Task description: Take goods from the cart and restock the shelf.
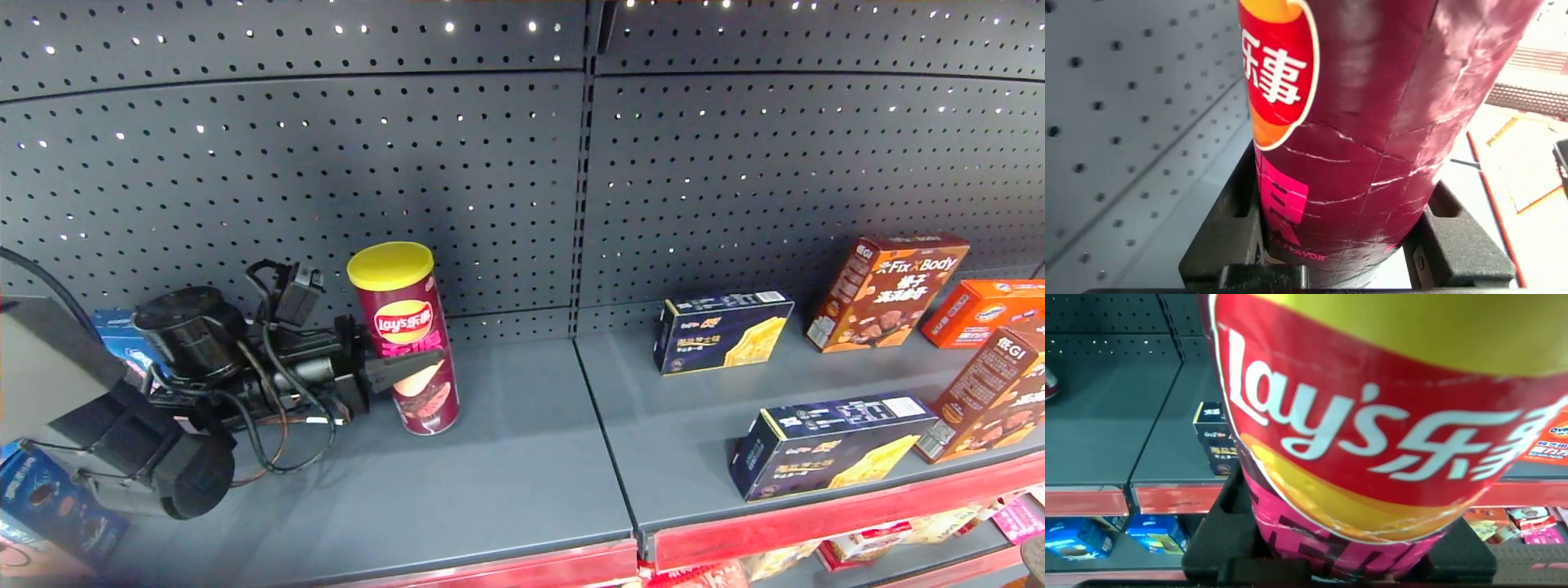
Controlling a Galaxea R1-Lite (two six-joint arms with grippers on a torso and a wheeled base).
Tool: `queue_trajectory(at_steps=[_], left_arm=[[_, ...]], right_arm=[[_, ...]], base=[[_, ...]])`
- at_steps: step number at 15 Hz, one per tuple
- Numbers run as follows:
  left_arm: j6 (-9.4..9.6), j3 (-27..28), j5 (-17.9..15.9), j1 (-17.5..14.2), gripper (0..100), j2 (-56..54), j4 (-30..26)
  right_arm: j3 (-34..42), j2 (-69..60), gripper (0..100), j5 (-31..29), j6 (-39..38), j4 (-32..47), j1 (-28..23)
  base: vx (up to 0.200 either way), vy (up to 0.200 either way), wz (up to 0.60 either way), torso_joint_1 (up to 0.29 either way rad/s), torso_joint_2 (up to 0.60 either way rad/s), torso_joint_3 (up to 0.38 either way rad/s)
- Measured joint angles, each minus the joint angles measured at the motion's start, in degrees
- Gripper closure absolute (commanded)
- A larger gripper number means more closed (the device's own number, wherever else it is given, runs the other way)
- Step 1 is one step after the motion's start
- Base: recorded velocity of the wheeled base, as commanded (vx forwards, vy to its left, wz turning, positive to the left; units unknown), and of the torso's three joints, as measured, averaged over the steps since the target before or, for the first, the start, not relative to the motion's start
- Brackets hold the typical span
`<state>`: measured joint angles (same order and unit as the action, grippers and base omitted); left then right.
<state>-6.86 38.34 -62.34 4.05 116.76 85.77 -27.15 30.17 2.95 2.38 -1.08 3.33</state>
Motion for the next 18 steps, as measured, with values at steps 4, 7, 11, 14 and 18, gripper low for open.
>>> queue_trajectory(at_steps=[4,7,11,14,18], left_arm=[[-0.05,-8.3,-1.8,-0.1,100,-4.3,4.1],[0.16,-13.3,-2.0,-0.1,100,-7.7,4.1],[1.23,-18.8,-2.1,0.0,100,-11.4,4.2],[1.39,-20.7,-2.0,0.0,100,-12.8,4.2],[3.43,-24.2,-2.0,0.1,100,-13.3,4.1]], right_arm=[[0.1,-0.6,100,-0.1,0.0,0.3,0.0],[0.1,-1.1,100,-0.2,0.0,0.4,-0.1],[0.1,-1.5,100,-0.2,0.0,0.3,-0.1],[0.1,-1.6,100,-0.2,0.0,0.3,-0.2],[0.0,-1.7,100,-0.2,0.0,0.3,-0.4]], base=[[0.0,0.0,0.0,0.0,0.0,0.0],[0.0,0.0,0.0,0.0,0.0,0.0],[0.0,0.0,0.0,0.0,0.0,0.0],[0.0,0.0,0.0,0.0,0.0,0.0],[0.0,0.0,0.0,0.0,0.0,0.0]])
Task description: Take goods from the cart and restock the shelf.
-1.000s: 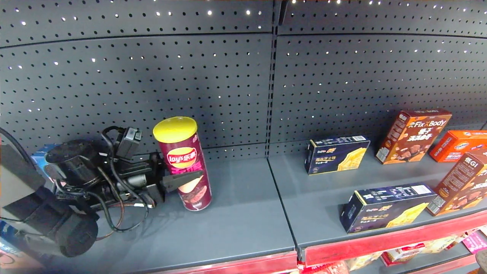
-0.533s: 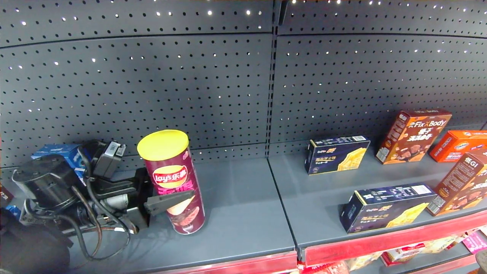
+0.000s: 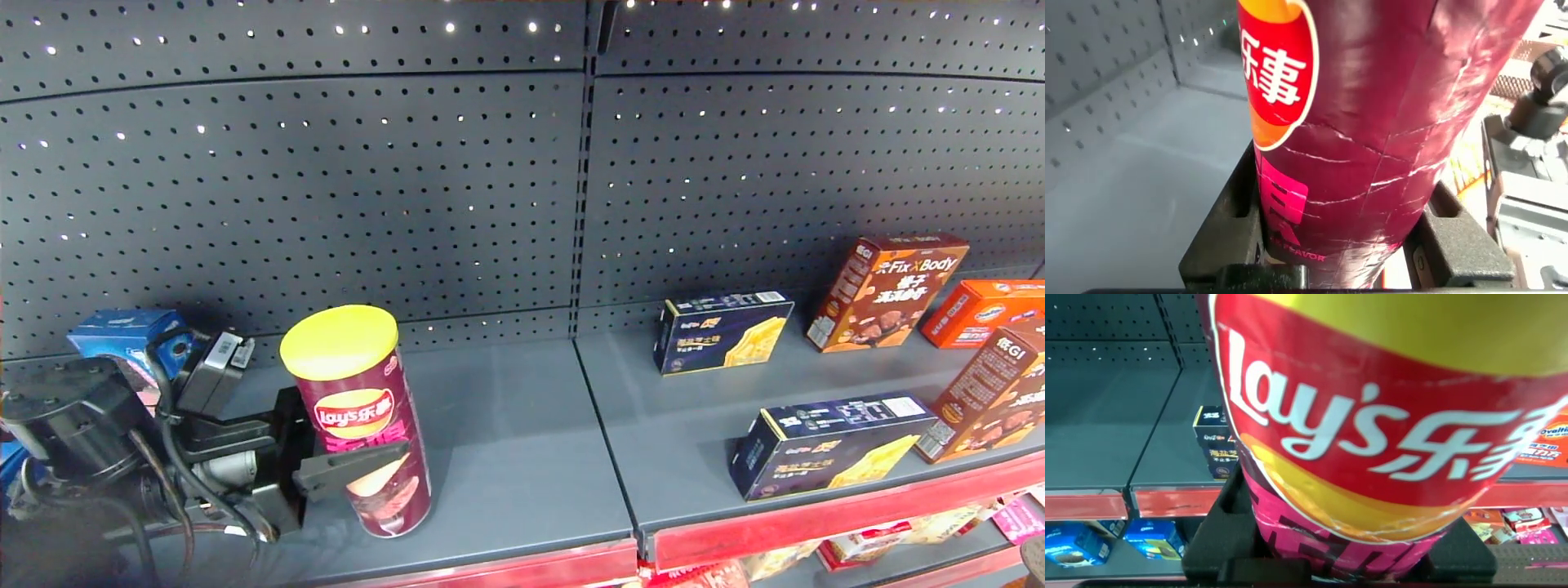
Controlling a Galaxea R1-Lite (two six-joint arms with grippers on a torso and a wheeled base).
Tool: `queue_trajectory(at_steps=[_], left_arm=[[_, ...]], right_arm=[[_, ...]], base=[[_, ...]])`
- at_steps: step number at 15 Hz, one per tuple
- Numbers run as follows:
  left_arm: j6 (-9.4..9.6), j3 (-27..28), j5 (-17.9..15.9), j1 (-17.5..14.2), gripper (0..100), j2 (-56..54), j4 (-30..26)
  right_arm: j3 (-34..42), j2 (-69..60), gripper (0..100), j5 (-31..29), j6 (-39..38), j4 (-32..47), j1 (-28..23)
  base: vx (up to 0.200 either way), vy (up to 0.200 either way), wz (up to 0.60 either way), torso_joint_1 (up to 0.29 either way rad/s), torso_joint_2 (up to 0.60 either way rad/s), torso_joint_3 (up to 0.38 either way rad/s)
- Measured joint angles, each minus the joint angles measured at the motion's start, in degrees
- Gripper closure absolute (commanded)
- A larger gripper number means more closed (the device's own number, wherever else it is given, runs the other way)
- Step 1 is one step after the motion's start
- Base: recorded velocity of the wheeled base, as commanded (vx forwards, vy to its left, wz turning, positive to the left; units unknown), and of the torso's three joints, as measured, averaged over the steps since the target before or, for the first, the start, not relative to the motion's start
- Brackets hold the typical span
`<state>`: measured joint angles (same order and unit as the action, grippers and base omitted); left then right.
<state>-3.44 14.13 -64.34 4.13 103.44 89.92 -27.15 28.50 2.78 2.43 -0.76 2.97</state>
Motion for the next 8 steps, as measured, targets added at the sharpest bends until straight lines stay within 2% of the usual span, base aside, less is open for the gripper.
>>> queue_trajectory(at_steps=[2,8], left_arm=[[0.73,-1.6,0.0,0.0,100,0.0,0.0],[0.9,-1.7,0.1,0.0,100,1.2,0.0]], right_arm=[[0.0,0.0,100,0.0,0.0,0.0,0.0],[0.5,0.0,100,0.0,0.0,0.0,0.1]], base=[[0.0,0.0,0.0,0.0,0.0,0.0],[0.0,0.0,0.0,0.0,0.0,0.0]])
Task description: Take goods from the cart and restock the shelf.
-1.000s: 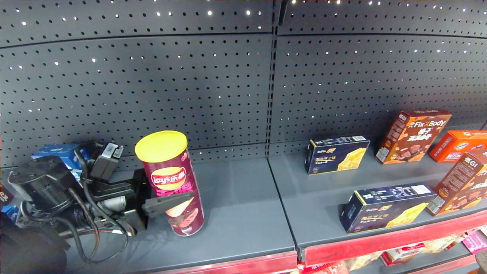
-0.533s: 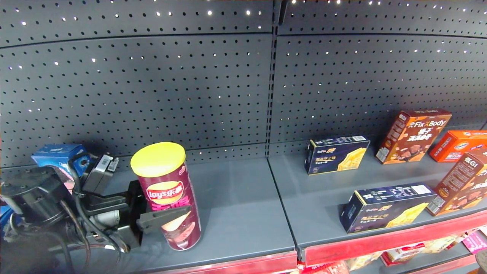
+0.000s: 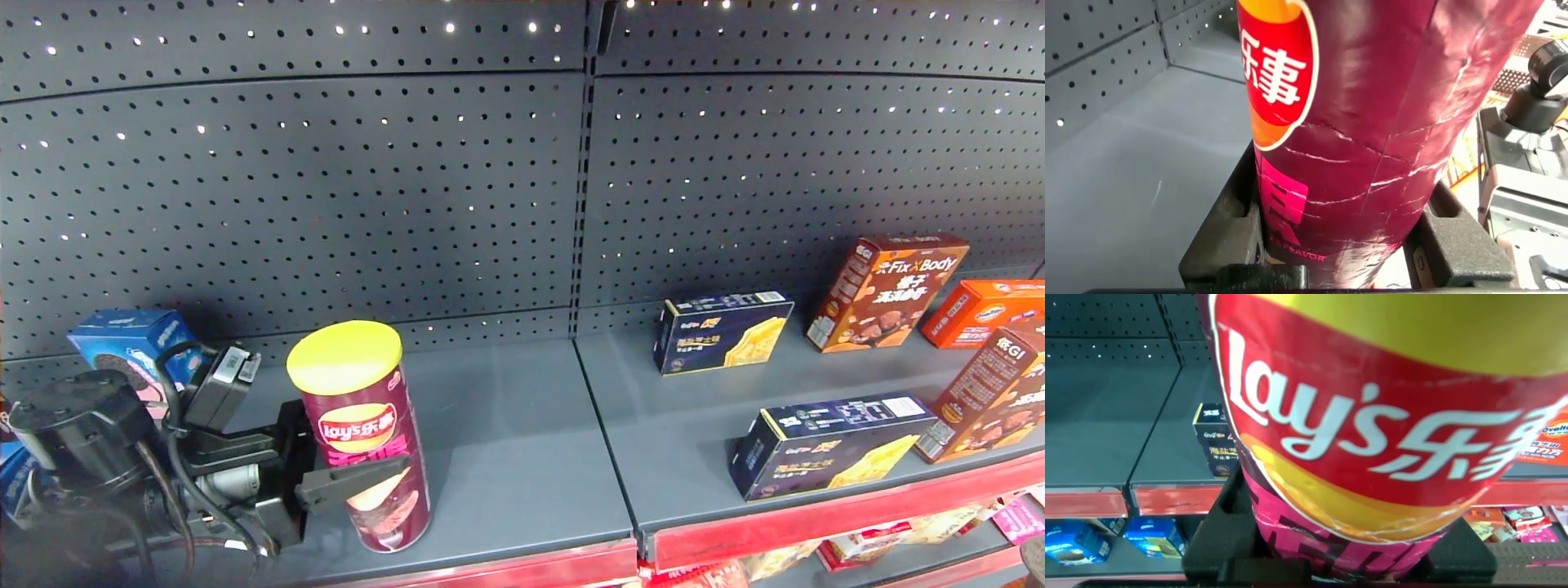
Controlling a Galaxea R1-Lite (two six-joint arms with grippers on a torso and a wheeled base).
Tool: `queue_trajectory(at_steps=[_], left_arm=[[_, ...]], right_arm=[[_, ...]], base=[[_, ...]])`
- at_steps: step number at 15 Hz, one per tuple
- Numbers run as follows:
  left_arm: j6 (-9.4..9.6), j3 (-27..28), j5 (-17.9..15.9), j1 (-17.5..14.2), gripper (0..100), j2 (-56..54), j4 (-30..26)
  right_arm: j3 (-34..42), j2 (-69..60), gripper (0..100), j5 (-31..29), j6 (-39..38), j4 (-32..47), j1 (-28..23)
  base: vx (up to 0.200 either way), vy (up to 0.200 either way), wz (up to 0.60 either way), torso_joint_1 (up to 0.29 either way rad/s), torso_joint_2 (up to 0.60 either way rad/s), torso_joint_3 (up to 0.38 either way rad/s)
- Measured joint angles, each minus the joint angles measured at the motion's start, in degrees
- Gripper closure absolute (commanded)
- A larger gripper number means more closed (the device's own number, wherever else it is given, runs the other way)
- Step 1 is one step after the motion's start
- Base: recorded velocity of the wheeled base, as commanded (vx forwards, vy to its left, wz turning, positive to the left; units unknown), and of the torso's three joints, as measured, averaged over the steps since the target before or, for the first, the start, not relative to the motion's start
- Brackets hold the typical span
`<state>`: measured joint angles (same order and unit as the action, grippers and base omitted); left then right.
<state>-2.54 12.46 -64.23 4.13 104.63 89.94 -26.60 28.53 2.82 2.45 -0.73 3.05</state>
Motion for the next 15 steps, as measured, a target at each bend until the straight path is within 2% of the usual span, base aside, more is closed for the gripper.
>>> queue_trajectory(at_steps=[3,6,7,15], left_arm=[[0.84,0.2,0.0,0.5,100,1.8,0.1],[0.9,0.7,0.0,1.4,100,3.2,0.2],[0.9,1.0,0.0,1.5,0,3.6,0.2],[0.88,1.4,0.3,1.5,0,4.3,0.0]], right_arm=[[0.2,0.0,100,0.0,0.0,0.0,0.1],[0.0,0.0,100,-0.1,0.0,-0.1,0.1],[0.0,0.0,100,-0.1,0.0,-0.1,0.1],[0.0,0.0,100,0.1,0.0,-0.1,0.1]], base=[[0.0,0.0,0.0,0.0,0.0,0.0],[0.0,0.0,0.0,0.0,0.0,0.0],[0.0,0.0,0.0,0.0,0.0,0.0],[0.0,0.0,0.0,0.0,0.0,0.0]])
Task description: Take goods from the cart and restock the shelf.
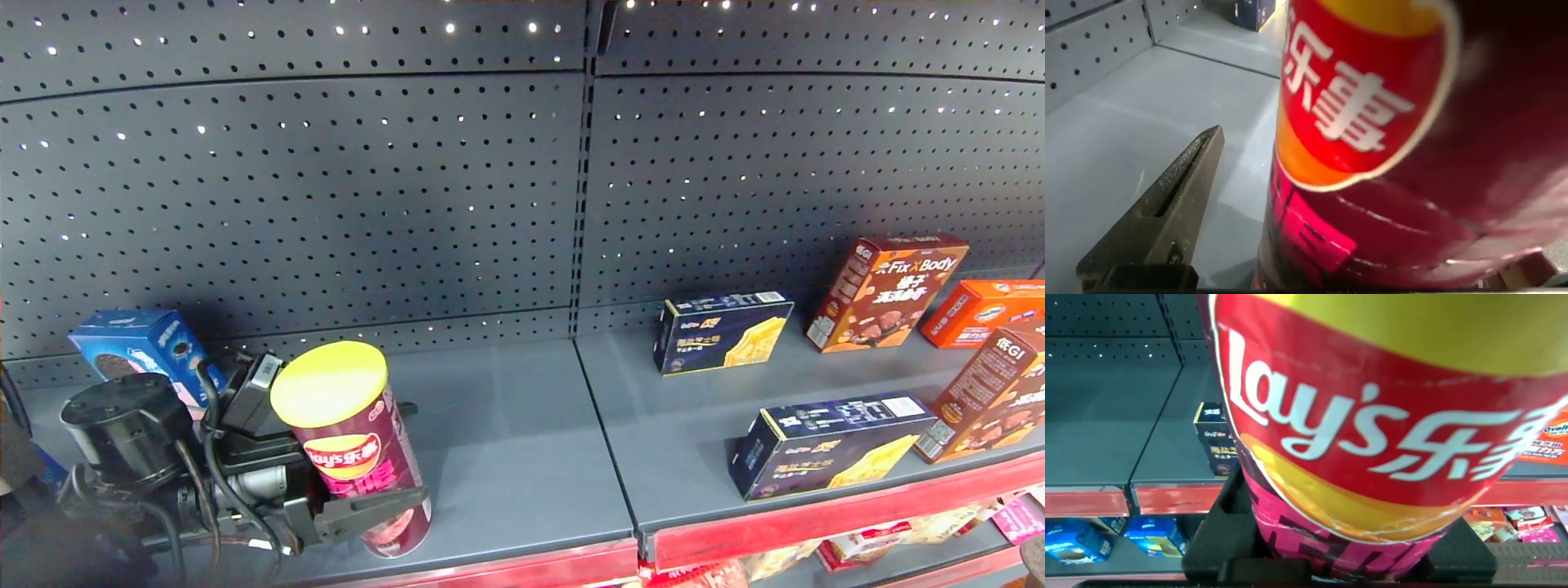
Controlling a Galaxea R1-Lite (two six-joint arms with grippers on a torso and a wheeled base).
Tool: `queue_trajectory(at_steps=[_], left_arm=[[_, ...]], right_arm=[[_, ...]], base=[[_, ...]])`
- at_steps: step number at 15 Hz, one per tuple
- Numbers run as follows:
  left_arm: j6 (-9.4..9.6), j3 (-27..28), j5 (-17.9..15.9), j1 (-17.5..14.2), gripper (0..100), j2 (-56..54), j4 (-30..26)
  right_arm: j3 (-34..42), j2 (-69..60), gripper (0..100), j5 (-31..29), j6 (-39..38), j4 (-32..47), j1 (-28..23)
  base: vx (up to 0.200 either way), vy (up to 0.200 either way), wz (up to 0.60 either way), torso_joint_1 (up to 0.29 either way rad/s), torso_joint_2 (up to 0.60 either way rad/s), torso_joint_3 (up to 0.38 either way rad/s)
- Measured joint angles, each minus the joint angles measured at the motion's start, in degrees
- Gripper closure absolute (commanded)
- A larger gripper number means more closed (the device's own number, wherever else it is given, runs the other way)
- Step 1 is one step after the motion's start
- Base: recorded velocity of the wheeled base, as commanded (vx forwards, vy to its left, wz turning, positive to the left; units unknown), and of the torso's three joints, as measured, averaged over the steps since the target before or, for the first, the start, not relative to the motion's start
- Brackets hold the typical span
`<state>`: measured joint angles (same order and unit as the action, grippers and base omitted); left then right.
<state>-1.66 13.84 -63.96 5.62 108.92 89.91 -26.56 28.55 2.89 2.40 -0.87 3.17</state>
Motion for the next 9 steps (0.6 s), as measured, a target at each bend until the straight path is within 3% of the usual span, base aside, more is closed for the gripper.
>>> queue_trajectory(at_steps=[9], left_arm=[[0.0,-1.4,-0.1,-1.8,0,-5.9,0.0]], right_arm=[[0.3,0.0,100,0.0,-0.1,0.0,0.0]], base=[[0.0,0.0,0.0,0.0,0.0,0.0]])
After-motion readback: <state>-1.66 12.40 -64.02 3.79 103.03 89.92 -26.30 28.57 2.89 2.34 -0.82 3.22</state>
